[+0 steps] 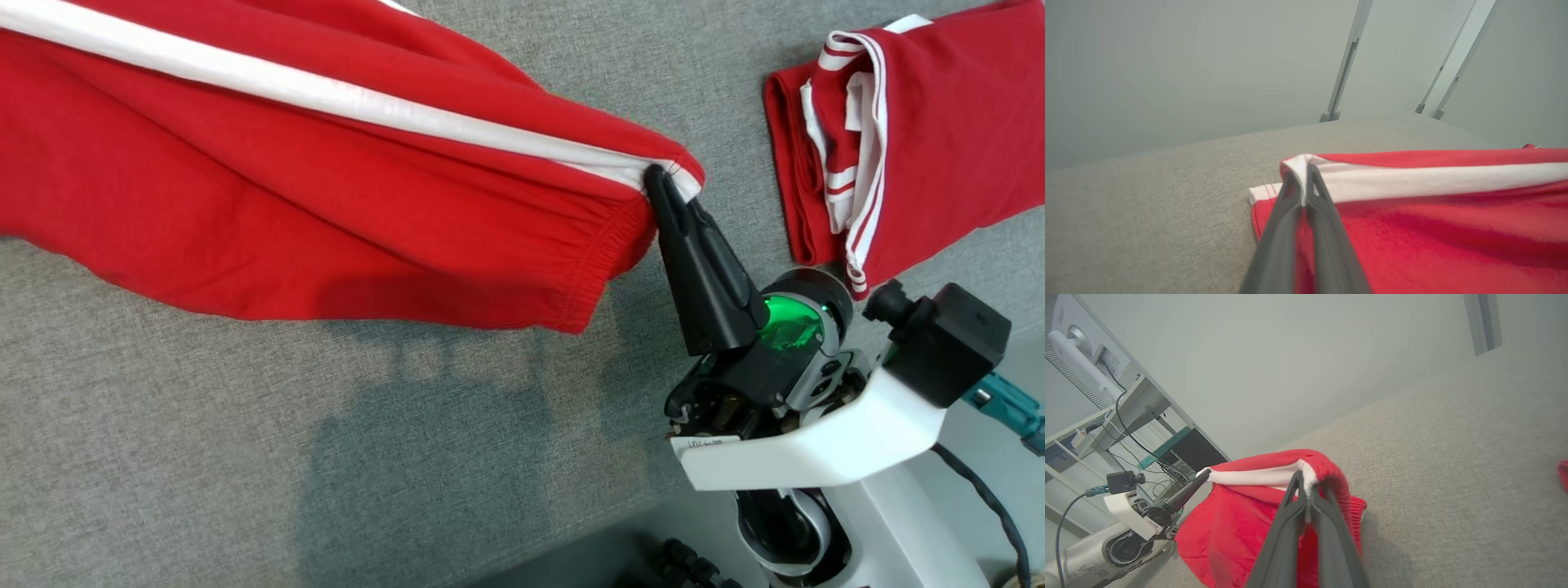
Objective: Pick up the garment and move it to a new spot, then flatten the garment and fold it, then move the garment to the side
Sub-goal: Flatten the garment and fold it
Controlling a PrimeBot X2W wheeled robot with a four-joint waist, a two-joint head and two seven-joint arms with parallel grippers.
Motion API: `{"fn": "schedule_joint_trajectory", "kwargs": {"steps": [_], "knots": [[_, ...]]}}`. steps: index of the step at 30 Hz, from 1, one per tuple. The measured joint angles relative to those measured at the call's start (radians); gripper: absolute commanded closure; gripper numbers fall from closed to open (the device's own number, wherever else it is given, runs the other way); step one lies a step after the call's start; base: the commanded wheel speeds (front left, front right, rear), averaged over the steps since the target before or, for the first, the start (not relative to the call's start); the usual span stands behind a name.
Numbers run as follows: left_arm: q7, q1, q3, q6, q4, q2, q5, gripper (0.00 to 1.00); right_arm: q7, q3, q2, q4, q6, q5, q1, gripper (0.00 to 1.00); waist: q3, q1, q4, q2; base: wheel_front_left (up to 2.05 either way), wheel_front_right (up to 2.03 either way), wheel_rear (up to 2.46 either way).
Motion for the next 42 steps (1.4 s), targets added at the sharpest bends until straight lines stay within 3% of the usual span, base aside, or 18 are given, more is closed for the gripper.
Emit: {"fn": "schedule_joint_trajectory", "kwargs": {"steps": [10, 28, 29, 30, 42], "knots": [[-0.001, 0.0, 0.011, 0.0, -0.029, 0.015, -0.003, 1.0, 0.0, 0.026, 0.0, -0.012, 0.0, 0.0, 0.0, 1.0, 0.029, 0.0, -0.009, 0.0, 0.0, 0.0, 0.0], [-0.001, 0.0, -0.034, 0.0, -0.048, -0.019, -0.007, 1.0, 0.0, 0.042, -0.002, -0.01, 0.0, 0.001, -0.005, 1.0, -0.005, 0.0, 0.0, 0.0, 0.0, 0.0, 0.0], [-0.001, 0.0, -0.033, 0.0, -0.045, -0.022, -0.007, 0.83, 0.0, 0.046, -0.002, -0.003, 0.0, 0.006, -0.011, 0.98, -0.003, -0.0001, 0.001, 0.0, 0.0, 0.0, 0.0], [-0.001, 0.0, -0.033, 0.0, -0.045, -0.024, -0.007, 0.0, 0.0, 0.049, -0.002, 0.0, 0.0, 0.009, -0.016, 0.0, -0.003, 0.0, 0.001, 0.0, 0.0, 0.0, 0.0], [-0.001, 0.001, -0.052, 0.0, -0.053, -0.056, -0.012, 0.0, -0.001, 0.049, -0.004, 0.084, 0.0, -0.027, -0.02, 0.0, -0.037, 0.0, 0.014, -0.0001, 0.0, 0.0, 0.0]]}}
